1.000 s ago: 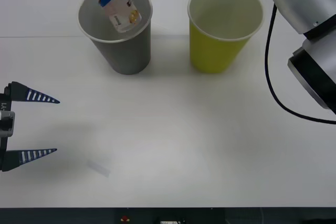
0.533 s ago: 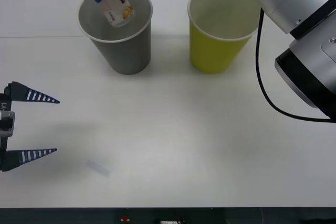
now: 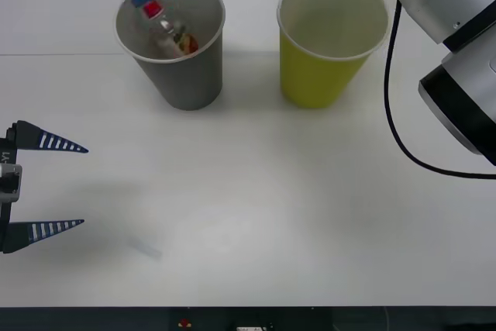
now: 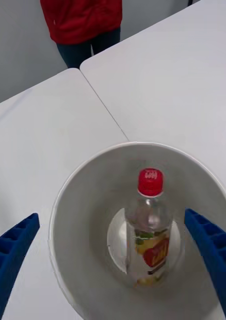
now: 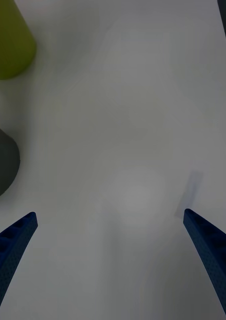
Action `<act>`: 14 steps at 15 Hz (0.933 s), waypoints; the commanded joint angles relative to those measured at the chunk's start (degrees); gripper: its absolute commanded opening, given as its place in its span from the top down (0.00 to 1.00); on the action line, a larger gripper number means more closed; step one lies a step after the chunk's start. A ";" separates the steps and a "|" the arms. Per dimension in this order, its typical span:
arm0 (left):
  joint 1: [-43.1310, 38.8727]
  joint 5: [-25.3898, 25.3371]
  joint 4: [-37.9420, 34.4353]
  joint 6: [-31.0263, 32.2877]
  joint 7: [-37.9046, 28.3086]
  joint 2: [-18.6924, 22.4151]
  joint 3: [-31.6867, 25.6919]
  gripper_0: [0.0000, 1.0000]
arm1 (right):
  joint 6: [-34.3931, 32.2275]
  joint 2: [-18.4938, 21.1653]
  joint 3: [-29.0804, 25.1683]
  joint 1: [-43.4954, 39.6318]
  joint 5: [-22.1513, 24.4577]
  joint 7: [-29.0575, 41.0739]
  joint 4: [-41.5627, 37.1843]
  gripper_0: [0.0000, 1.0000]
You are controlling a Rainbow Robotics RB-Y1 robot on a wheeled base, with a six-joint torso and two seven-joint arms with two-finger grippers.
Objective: Put the can into the green bin and the plastic bottle into the gray bin
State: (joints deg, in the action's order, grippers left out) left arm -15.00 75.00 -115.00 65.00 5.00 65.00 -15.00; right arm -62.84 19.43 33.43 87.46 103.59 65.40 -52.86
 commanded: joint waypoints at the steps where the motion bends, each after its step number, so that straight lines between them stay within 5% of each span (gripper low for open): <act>1: 0.00 0.00 0.00 0.00 0.00 0.00 0.00 0.00 | -7.21 3.34 -3.63 -0.72 -1.55 -0.89 -3.66 0.00; 9: 0.00 0.00 0.00 0.00 0.00 0.00 0.00 0.00 | -19.42 13.09 -13.92 -13.46 -5.15 -1.68 -24.84 0.00; 14: 0.00 0.00 0.00 0.00 0.00 0.00 0.00 0.00 | -20.39 19.16 -19.72 -25.33 -9.90 -3.70 -39.34 0.00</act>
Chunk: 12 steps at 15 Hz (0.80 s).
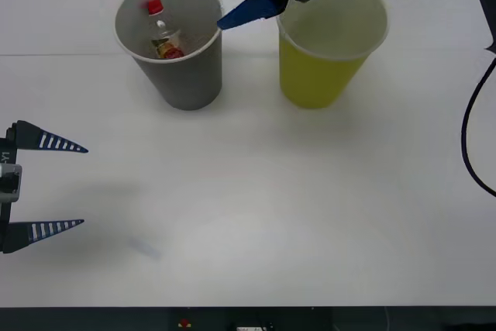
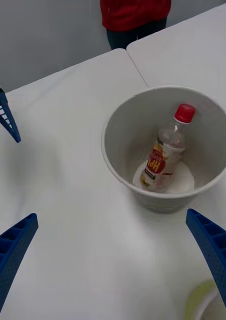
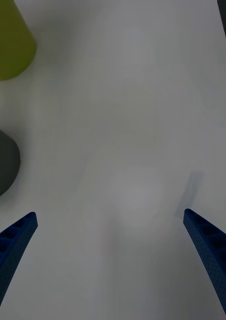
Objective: Put the can into the green bin and the plastic bottle into the gray bin
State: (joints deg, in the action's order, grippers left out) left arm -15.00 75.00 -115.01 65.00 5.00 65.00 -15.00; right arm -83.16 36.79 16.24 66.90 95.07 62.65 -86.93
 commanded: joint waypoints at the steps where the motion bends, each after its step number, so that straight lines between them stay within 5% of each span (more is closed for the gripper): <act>1: 0.00 0.00 0.01 0.00 0.00 0.00 0.00 0.00 | -0.07 2.85 -4.11 -7.75 -2.08 -1.74 -8.35 0.00; 12: 0.00 0.00 0.01 0.00 0.00 0.00 0.00 0.00 | -1.57 11.46 -18.52 -34.12 -15.61 -27.93 -18.81 0.00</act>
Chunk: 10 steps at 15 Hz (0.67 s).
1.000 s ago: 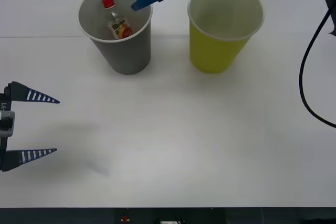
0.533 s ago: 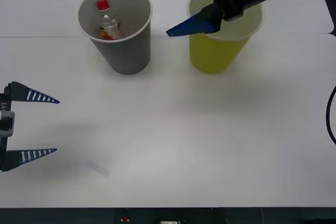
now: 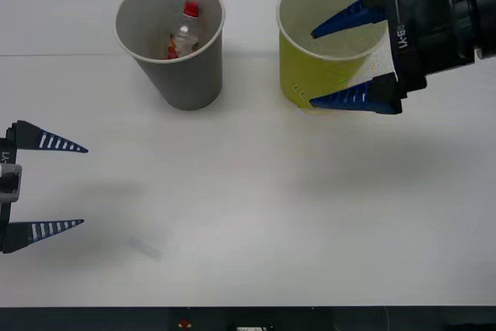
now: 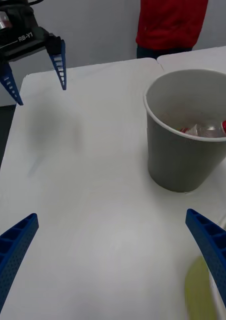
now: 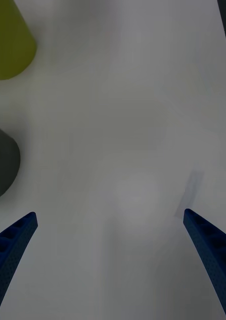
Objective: Put the can into the green bin and the plastic bottle into the gray bin
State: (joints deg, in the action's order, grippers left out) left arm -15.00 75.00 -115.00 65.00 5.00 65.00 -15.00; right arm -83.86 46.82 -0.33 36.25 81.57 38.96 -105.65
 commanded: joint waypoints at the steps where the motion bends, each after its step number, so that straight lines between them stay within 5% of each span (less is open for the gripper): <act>1: 0.00 0.00 0.00 0.00 0.00 0.00 0.00 0.00 | -1.83 1.87 -3.27 -5.13 -2.82 -6.09 -0.09 0.00; 10: 0.00 0.00 0.00 0.00 0.00 0.00 0.00 0.00 | -5.34 3.63 -13.73 -22.09 -6.43 -24.55 -0.09 0.00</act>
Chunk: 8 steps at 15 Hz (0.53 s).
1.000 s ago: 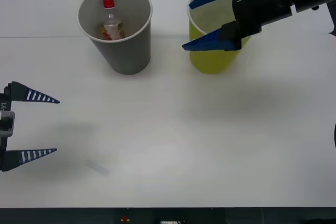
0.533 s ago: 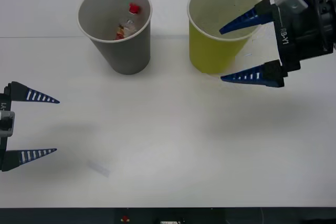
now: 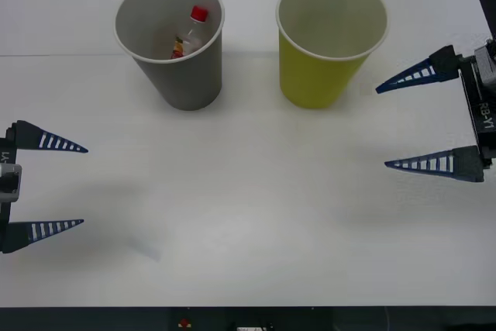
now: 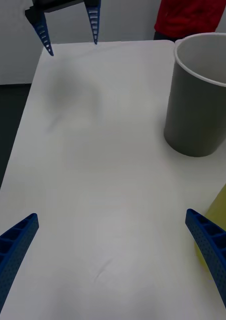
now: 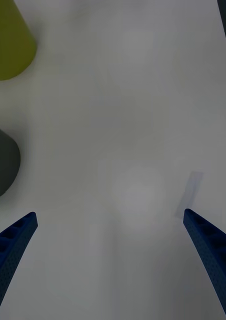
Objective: Put the can into the green bin and the plastic bottle into the gray bin
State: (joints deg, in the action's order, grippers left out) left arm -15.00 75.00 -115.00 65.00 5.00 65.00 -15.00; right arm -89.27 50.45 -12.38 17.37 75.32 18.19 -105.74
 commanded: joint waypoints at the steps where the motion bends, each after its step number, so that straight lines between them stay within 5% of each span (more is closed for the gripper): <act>1: 0.00 0.00 0.00 0.00 0.00 0.00 0.00 0.00 | -0.03 0.00 -2.47 -4.80 -0.26 -5.45 0.01 0.00; 8: 0.00 0.00 0.00 0.00 0.00 0.00 0.00 0.00 | -0.73 -0.09 -10.03 -15.17 -1.41 -11.60 0.01 0.00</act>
State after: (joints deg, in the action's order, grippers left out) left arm -15.00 75.00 -115.00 65.00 5.00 65.00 -15.00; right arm -90.00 50.38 -21.56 2.88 73.84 6.87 -105.74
